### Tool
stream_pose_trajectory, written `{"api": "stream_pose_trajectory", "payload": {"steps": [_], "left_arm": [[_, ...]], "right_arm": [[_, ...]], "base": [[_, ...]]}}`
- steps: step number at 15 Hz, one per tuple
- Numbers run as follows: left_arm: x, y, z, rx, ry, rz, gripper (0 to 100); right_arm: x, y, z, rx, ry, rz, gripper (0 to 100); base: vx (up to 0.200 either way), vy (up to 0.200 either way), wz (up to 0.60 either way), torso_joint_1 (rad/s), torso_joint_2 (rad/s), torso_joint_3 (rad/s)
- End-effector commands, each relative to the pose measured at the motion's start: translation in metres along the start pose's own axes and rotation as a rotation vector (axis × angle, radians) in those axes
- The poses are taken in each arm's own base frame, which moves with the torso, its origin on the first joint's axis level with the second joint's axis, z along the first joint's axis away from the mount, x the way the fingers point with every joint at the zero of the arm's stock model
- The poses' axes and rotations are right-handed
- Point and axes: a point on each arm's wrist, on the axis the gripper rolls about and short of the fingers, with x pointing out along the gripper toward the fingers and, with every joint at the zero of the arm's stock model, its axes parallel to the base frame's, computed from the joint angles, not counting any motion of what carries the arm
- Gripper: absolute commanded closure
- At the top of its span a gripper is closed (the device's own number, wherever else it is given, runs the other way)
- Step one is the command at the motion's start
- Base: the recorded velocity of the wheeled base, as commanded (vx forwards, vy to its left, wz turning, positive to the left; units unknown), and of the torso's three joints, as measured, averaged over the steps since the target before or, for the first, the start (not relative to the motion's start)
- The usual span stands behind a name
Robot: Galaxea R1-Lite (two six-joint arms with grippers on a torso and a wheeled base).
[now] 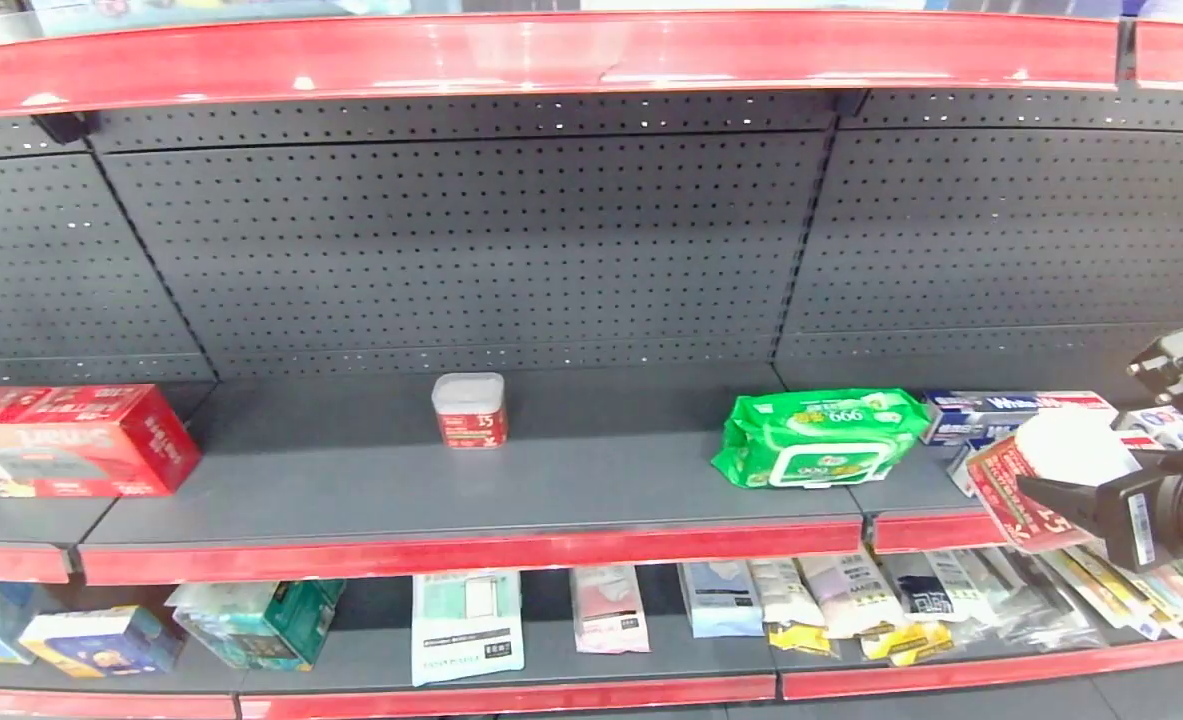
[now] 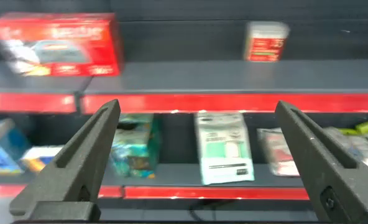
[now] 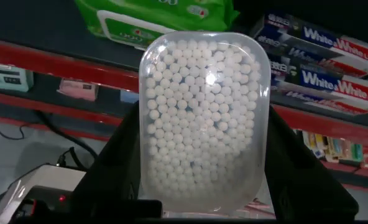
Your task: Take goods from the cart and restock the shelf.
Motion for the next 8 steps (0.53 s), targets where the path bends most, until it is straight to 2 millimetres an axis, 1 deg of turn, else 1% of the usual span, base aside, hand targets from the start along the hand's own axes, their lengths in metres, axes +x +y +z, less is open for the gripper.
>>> {"api": "stream_pose_trajectory", "payload": {"steps": [1, 4, 6, 8], "left_arm": [[0.0, 0.0, 0.0, 0.001, 0.0, 0.0, 0], [0.0, 0.0, 0.0, -0.002, 0.0, 0.0, 0], [0.0, 0.0, 0.0, 0.001, 0.0, -0.002, 0], [0.001, 0.0, 0.0, 0.0, 0.006, -0.002, 0]], "right_arm": [[-0.001, 0.0, -0.001, -0.001, -0.003, -0.003, 100], [-0.01, -0.002, 0.0, 0.006, -0.032, -0.012, 100], [-0.019, -0.003, 0.0, 0.021, -0.069, -0.015, 100], [-0.021, -0.003, -0.002, 0.089, -0.072, 0.002, 100]], "base": [[0.0, 0.0, 0.0, 0.0, 0.0, 0.0], [0.0, 0.0, 0.0, 0.0, 0.0, 0.0], [0.0, 0.0, 0.0, 0.0, 0.0, 0.0], [0.0, 0.0, 0.0, 0.0, 0.0, 0.0]]}}
